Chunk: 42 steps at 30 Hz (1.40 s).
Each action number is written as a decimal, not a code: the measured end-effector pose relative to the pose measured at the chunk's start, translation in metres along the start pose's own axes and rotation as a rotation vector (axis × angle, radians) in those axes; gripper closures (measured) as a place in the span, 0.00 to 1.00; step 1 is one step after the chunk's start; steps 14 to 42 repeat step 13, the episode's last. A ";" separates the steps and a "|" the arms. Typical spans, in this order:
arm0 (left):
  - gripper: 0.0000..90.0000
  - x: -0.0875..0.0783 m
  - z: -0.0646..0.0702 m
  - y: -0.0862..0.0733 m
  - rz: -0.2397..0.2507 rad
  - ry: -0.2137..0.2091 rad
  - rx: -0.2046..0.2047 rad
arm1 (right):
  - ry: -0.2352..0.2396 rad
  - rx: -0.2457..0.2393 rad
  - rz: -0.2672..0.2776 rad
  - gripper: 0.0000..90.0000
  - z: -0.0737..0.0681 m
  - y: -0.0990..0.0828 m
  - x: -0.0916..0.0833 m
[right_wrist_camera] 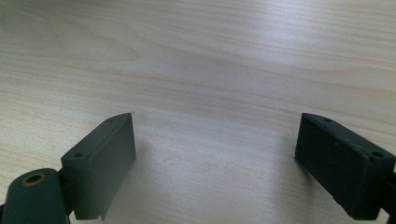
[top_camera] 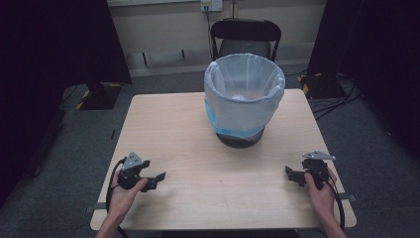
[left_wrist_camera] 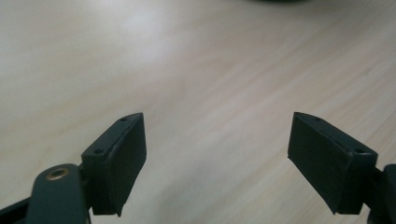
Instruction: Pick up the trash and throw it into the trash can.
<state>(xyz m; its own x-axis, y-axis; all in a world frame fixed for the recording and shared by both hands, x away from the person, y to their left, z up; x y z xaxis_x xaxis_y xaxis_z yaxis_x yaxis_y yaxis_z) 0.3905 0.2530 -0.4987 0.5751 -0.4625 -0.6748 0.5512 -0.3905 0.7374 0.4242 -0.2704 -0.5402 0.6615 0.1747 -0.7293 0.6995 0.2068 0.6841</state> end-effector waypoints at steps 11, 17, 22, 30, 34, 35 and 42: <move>0.20 0.022 0.000 -0.034 -0.091 0.045 -0.016 | -0.001 -0.001 0.001 0.13 0.000 0.000 0.000; 0.18 0.023 0.002 -0.034 -0.089 0.055 -0.023 | -0.001 0.000 0.000 0.13 0.000 0.000 0.000; 0.18 0.023 0.002 -0.034 -0.089 0.055 -0.023 | -0.001 0.000 0.000 0.13 0.000 0.000 0.000; 0.18 0.023 0.002 -0.034 -0.089 0.055 -0.023 | -0.001 0.000 0.000 0.13 0.000 0.000 0.000; 0.18 0.023 0.002 -0.034 -0.089 0.055 -0.023 | -0.001 0.000 0.000 0.13 0.000 0.000 0.000; 0.18 0.023 0.002 -0.034 -0.089 0.055 -0.023 | -0.001 0.000 0.000 0.13 0.000 0.000 0.000; 0.18 0.023 0.002 -0.034 -0.089 0.055 -0.023 | -0.001 0.000 0.000 0.13 0.000 0.000 0.000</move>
Point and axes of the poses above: each handheld gripper's, and its own axes: x roughly forward along the jaws, y roughly out of its top, z roughly to its right, the point moved 6 cm from there along x, roughly forward along the jaws, and after that the axes turned 4 degrees about -z, right-handed, at the moved point
